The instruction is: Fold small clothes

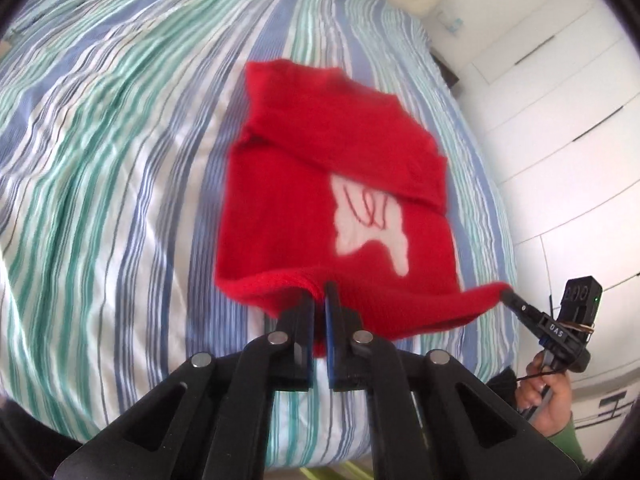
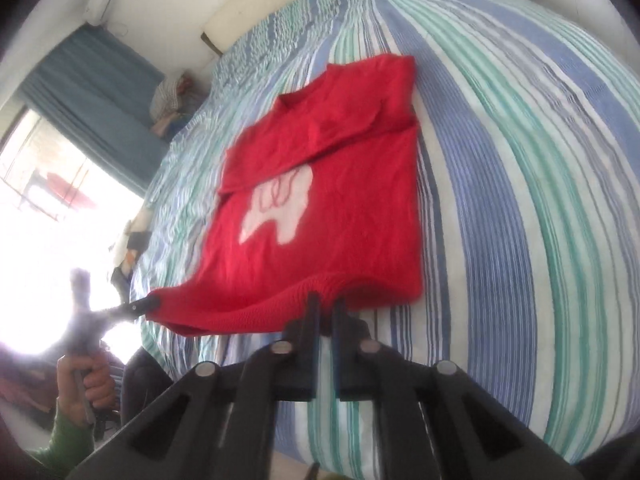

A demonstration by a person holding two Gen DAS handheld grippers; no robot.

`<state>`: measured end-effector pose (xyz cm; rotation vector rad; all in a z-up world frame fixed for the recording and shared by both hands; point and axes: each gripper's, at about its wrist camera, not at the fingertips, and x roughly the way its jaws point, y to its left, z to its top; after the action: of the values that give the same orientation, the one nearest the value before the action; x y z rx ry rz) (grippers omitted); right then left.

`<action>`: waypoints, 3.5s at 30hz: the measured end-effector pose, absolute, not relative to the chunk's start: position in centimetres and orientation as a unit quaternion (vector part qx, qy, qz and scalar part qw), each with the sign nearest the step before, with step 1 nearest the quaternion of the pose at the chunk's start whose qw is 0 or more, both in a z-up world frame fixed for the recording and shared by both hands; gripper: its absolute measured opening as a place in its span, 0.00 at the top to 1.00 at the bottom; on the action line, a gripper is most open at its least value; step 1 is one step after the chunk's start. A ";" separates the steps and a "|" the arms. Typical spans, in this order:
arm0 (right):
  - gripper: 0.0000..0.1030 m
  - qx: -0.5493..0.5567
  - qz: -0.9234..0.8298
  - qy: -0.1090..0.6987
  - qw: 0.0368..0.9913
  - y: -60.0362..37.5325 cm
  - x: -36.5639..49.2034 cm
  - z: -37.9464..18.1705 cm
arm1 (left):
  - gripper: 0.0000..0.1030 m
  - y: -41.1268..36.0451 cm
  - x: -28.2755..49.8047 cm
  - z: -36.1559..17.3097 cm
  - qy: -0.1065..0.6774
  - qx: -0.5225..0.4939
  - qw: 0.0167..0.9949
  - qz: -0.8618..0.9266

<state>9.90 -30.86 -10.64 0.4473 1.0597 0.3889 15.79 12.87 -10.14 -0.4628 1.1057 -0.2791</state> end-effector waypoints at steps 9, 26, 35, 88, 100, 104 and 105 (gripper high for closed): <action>0.95 0.209 0.137 0.434 0.865 -30.7 30.3 -7.6 | 0.98 12.5 36.8 -10.8 0.520 -0.186 0.829 -0.091; 0.59 0.262 0.089 0.452 0.848 -31.8 45.6 -13.2 | 0.25 16.4 45.4 -13.7 0.499 -0.209 0.840 0.021; 0.51 0.094 0.258 0.515 0.812 -26.9 33.1 -14.6 | 0.13 11.4 34.5 -18.2 0.536 -0.061 0.842 -0.025; 0.11 -0.012 0.060 0.429 0.901 -29.6 14.4 -20.0 | 0.00 3.5 16.7 -22.2 0.441 -0.018 0.897 -0.008; 0.11 -0.012 0.060 0.429 0.901 -29.5 14.5 -20.0 | 0.00 3.5 16.6 -22.2 0.441 -0.018 0.897 -0.008; 0.11 -0.012 0.060 0.429 0.901 -29.5 14.5 -19.9 | 0.00 3.4 16.6 -22.2 0.441 -0.018 0.897 -0.008; 0.11 -0.012 0.060 0.429 0.901 -29.5 14.4 -19.9 | 0.00 3.4 16.6 -22.2 0.441 -0.018 0.897 -0.008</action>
<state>14.45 -29.53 -19.94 -0.0246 0.8867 0.1250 16.64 3.43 -22.23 -0.0374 0.9127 -0.0166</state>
